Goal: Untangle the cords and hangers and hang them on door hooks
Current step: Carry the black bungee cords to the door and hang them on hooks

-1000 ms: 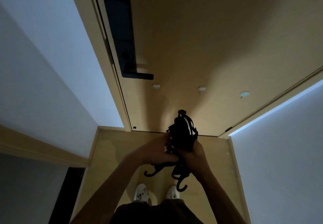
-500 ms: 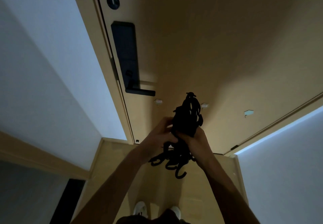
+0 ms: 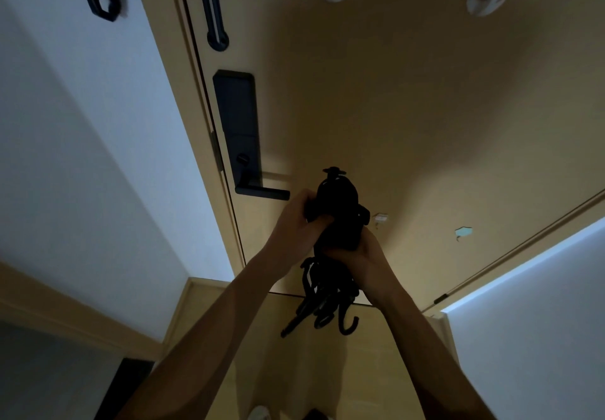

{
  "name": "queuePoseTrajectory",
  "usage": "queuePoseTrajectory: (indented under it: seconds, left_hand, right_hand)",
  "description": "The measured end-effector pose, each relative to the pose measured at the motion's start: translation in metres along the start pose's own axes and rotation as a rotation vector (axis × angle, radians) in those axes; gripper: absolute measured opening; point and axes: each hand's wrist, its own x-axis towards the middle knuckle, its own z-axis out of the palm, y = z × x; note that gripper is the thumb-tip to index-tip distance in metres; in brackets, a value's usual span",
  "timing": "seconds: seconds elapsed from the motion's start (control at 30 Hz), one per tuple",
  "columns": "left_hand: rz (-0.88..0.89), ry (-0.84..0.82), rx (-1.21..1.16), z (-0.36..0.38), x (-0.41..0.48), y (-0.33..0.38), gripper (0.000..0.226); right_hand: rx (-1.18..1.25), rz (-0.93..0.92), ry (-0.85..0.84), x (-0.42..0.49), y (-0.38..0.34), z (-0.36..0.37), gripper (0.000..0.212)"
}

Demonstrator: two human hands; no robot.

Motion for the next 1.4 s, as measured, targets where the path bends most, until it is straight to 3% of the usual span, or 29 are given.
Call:
queuePoseTrajectory:
  seconds: [0.07, 0.2, 0.3, 0.33, 0.4, 0.53, 0.67, 0.8, 0.93, 1.17, 1.4]
  left_hand:
    - [-0.01, -0.056, -0.108, -0.002, 0.003, 0.002, 0.021]
    - [-0.052, -0.317, -0.449, -0.011, 0.007, -0.001, 0.052]
    - [-0.022, -0.407, -0.249, -0.006, 0.004, 0.0, 0.071]
    - [-0.006, -0.384, -0.154, -0.001, 0.003, 0.001, 0.07]
    - [0.007, -0.266, -0.119, 0.009, 0.004, 0.007, 0.048]
    - [-0.024, -0.097, -0.181, 0.013, 0.01, 0.009, 0.024]
    - [-0.105, -0.022, -0.296, 0.009, 0.013, 0.009, 0.026]
    - [-0.153, -0.052, -0.357, 0.004, 0.015, 0.01, 0.019]
    - [-0.203, -0.033, -0.38, -0.001, 0.018, 0.008, 0.018]
    - [-0.196, -0.01, -0.373, -0.004, 0.02, 0.005, 0.017]
    - [-0.171, -0.094, -0.527, -0.002, 0.016, 0.009, 0.014]
  right_hand:
    - [0.02, -0.057, 0.022, 0.001, -0.004, -0.001, 0.018]
    - [-0.005, -0.087, 0.158, 0.01, -0.005, -0.008, 0.024]
    - [-0.251, -0.086, 0.212, 0.019, -0.003, -0.007, 0.044]
    - [-0.371, -0.123, 0.22, 0.021, -0.002, -0.004, 0.05]
    - [-0.449, -0.224, 0.252, 0.022, -0.004, 0.002, 0.047]
    - [-0.311, -0.311, 0.142, 0.021, -0.013, 0.006, 0.045]
    - [-0.147, -0.195, 0.047, 0.016, -0.016, 0.0, 0.045]
    - [-0.049, -0.083, 0.064, 0.017, -0.012, -0.011, 0.044]
    - [0.108, -0.015, 0.066, 0.017, -0.014, -0.015, 0.019]
    - [0.071, -0.068, 0.203, 0.017, -0.014, -0.015, 0.018]
    - [0.049, -0.092, 0.215, 0.019, -0.019, -0.017, 0.021]
